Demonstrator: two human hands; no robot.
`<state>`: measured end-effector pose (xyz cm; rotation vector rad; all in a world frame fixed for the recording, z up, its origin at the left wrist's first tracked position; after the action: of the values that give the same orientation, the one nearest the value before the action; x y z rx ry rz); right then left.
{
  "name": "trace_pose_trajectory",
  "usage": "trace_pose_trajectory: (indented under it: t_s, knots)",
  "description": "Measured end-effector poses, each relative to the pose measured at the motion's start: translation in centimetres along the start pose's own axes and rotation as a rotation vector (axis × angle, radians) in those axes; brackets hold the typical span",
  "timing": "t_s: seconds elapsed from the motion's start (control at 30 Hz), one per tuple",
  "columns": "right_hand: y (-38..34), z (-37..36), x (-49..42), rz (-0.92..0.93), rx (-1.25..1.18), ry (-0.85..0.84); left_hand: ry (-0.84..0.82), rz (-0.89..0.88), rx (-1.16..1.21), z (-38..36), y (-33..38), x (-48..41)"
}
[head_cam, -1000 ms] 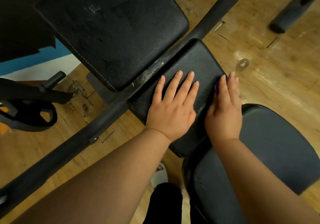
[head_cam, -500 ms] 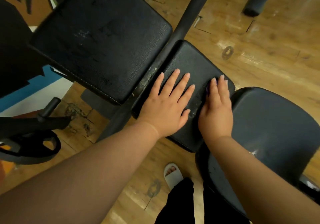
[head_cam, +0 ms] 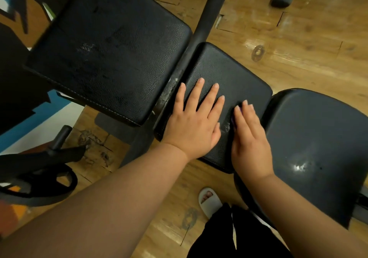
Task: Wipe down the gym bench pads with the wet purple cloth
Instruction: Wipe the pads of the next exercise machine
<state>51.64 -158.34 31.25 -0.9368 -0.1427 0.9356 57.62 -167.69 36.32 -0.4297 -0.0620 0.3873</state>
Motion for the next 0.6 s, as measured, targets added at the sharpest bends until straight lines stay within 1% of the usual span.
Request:
trace_pose_trajectory:
  t_s: [0.07, 0.1, 0.17, 0.23, 0.3, 0.4, 0.47, 0.6]
  knots:
    - [0.3, 0.3, -0.9, 0.046, 0.023, -0.039, 0.001, 0.004, -0.003, 0.0, 0.0, 0.0]
    - [0.8, 0.6, -2.2, 0.020, 0.036, -0.026, 0.000, 0.005, -0.006, 0.0, 0.0, 0.0]
    - [2.2, 1.1, -5.1, -0.101, 0.023, 0.032, -0.001, 0.008, -0.012, -0.1, 0.0, 0.0]
    - [2.7, 1.2, -6.1, -0.191, -0.015, 0.072, -0.004, 0.000, -0.025, -0.1, 0.1, 0.0]
    - [2.0, 1.0, -4.5, -0.200, -0.032, 0.084, -0.004, -0.013, -0.042, -0.1, 0.3, -0.1]
    - [0.9, 0.3, -1.0, -0.171, -0.027, 0.030, -0.007, -0.031, -0.061, -0.2, 0.4, -0.2]
    - [1.4, 0.6, -2.0, -0.179, -0.025, 0.032, -0.004, -0.038, -0.062, -0.3, 0.5, -0.2]
    - [3.4, 1.4, -5.8, -0.324, -0.041, 0.087, 0.014, -0.040, -0.059, -0.2, 0.6, -0.3]
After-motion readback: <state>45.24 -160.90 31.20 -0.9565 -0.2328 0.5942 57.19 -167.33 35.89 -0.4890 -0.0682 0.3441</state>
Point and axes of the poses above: each hand's wrist, its own x-axis away from the middle knuckle, its own z-axis out of the back of the hand, y = z × x, the point moved 9 cm from there along -x, towards the middle knuckle, and after that the axes turned 11 degrees about -x, right-handed, at the moved point
